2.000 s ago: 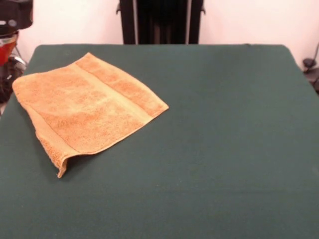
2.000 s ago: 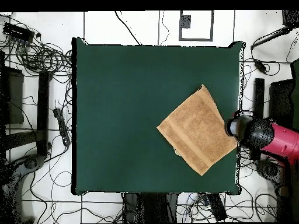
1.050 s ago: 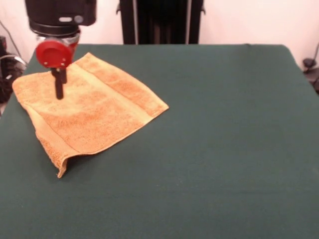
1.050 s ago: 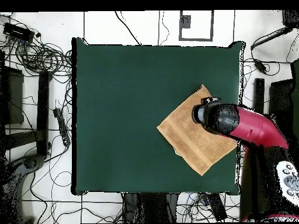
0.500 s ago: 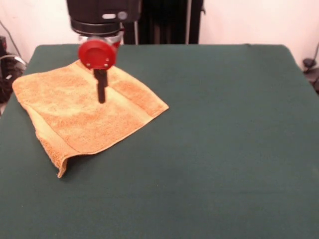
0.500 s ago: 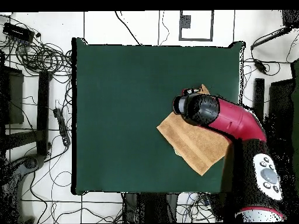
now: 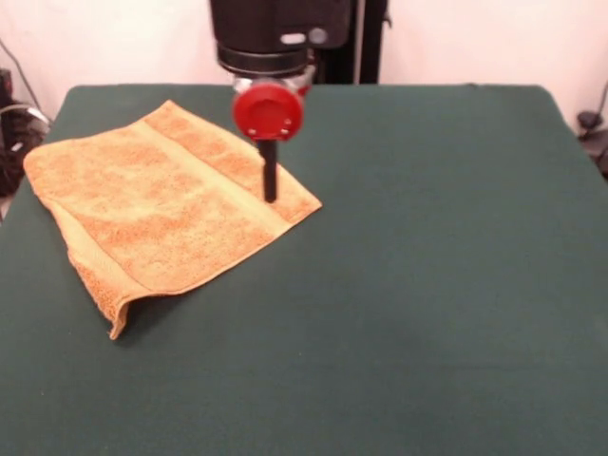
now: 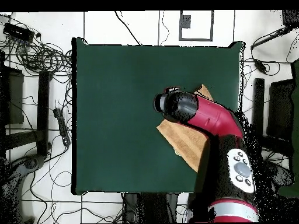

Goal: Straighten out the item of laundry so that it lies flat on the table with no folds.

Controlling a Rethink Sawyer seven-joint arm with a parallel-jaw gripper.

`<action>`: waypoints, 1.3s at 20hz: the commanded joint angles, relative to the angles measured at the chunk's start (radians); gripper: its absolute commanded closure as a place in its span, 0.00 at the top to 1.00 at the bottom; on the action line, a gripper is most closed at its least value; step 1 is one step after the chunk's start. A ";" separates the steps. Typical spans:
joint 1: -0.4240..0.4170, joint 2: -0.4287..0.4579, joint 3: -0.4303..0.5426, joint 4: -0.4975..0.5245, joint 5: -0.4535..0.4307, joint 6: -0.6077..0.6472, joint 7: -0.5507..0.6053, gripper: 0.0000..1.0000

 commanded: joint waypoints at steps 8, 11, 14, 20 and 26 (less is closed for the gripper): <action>0.099 0.089 -0.030 0.198 0.150 -0.012 0.231 1.00; 0.103 0.107 -0.041 0.177 0.155 -0.003 0.212 1.00; 0.097 0.105 -0.048 0.156 0.155 0.049 0.190 1.00; 0.078 0.010 -0.098 0.196 0.122 0.145 0.143 1.00; 0.075 0.017 -0.135 0.212 0.118 0.103 0.154 1.00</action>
